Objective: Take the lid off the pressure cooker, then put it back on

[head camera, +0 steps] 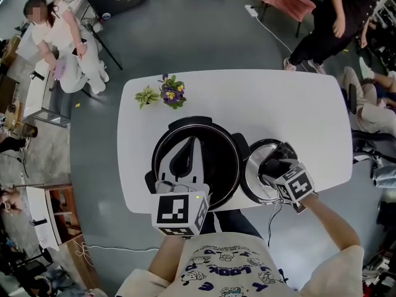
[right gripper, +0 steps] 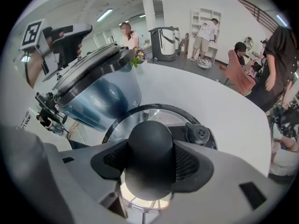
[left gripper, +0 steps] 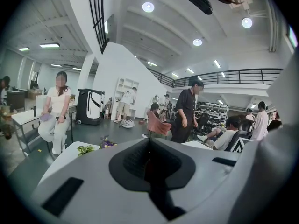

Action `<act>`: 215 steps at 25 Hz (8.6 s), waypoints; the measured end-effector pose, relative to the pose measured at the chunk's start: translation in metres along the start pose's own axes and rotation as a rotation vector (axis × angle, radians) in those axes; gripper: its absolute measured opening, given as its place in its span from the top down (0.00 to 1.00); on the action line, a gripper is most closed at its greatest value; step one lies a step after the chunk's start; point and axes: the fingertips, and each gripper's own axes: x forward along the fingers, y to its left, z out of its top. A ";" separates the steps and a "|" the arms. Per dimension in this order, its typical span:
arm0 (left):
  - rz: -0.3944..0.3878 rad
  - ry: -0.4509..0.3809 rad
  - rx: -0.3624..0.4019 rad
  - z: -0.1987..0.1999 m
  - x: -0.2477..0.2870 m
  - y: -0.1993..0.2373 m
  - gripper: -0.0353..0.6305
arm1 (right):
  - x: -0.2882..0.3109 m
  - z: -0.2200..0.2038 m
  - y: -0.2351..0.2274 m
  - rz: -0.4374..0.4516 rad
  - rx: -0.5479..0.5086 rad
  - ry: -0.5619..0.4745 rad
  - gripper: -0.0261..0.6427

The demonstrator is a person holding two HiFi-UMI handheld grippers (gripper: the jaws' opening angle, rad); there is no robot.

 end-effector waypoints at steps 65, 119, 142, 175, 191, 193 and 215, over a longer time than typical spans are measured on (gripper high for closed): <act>0.409 -0.012 -0.263 -0.061 -0.163 0.160 0.81 | -0.092 0.213 0.229 0.263 -0.723 -0.012 0.52; 0.256 0.021 -0.686 -0.115 -0.118 0.142 0.78 | -0.059 0.205 0.233 0.250 -0.778 0.043 0.52; 0.258 0.009 -0.697 -0.114 -0.118 0.142 0.79 | -0.060 0.204 0.235 0.291 -0.844 0.052 0.52; 0.236 0.007 -0.717 -0.111 -0.121 0.142 0.78 | -0.066 0.199 0.241 0.362 -1.081 0.117 0.51; 0.239 0.011 -0.695 -0.112 -0.120 0.142 0.78 | -0.065 0.190 0.241 0.420 -1.326 0.174 0.51; 0.240 0.012 -0.692 -0.111 -0.121 0.141 0.78 | -0.067 0.189 0.242 0.434 -1.353 0.183 0.50; 0.262 0.030 -0.627 -0.110 -0.117 0.144 0.78 | -0.062 0.190 0.240 0.434 -1.317 0.143 0.50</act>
